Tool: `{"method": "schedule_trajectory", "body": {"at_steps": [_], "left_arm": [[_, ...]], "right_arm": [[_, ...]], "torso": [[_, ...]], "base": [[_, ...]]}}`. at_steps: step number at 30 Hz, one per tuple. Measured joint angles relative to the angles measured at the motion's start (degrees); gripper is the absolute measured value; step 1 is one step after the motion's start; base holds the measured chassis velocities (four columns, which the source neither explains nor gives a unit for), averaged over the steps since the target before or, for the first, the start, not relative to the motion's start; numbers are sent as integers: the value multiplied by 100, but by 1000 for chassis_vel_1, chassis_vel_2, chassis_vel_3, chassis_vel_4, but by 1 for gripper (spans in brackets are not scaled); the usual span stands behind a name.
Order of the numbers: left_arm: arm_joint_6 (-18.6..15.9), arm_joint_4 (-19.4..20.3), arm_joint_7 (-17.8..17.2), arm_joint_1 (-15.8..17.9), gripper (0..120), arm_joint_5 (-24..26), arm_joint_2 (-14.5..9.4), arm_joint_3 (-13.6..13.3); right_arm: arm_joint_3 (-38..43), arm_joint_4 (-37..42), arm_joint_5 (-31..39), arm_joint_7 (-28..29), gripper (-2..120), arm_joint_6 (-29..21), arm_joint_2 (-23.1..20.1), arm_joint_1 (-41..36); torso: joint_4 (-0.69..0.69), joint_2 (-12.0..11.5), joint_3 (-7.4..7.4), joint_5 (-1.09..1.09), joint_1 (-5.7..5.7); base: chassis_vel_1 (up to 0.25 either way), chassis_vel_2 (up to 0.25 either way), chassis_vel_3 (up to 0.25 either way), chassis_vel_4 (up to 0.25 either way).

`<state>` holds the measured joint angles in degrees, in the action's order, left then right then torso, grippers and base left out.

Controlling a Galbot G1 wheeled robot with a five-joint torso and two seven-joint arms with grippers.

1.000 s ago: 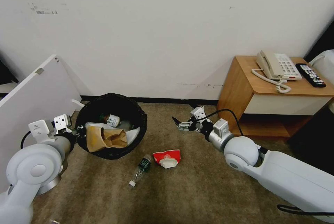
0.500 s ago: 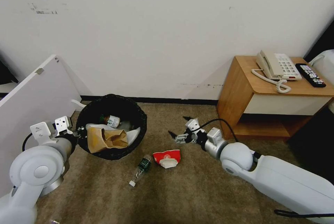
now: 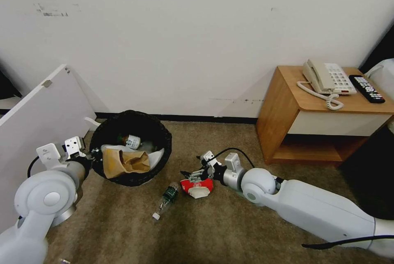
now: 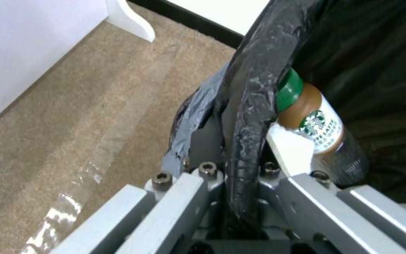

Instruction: Pick up the trash bin and place the garbage on the floor into it.

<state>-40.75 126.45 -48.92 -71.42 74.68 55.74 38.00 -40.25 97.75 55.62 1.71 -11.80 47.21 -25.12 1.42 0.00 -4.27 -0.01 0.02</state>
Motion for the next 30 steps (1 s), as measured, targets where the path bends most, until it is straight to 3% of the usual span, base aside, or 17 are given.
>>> {"method": "schedule_trajectory", "body": {"at_steps": [15,21,30], "left_arm": [[3,-252,311,164,1,-85,-55,-25],[4,-337,414,233,1,-135,-72,-49],[7,-459,523,255,1,-301,-16,-72]], "right_arm": [[-409,-412,1202,-422,100,-811,169,492],[-411,-574,1254,-463,100,-869,147,487],[-528,-995,917,-1153,100,-1299,137,804]], "torso": [[1,0,0,0,0],[1,0,0,1,0],[1,0,0,1,0]], "base": [[0,0,0,0],[0,0,0,0],[0,0,0,0]]}}
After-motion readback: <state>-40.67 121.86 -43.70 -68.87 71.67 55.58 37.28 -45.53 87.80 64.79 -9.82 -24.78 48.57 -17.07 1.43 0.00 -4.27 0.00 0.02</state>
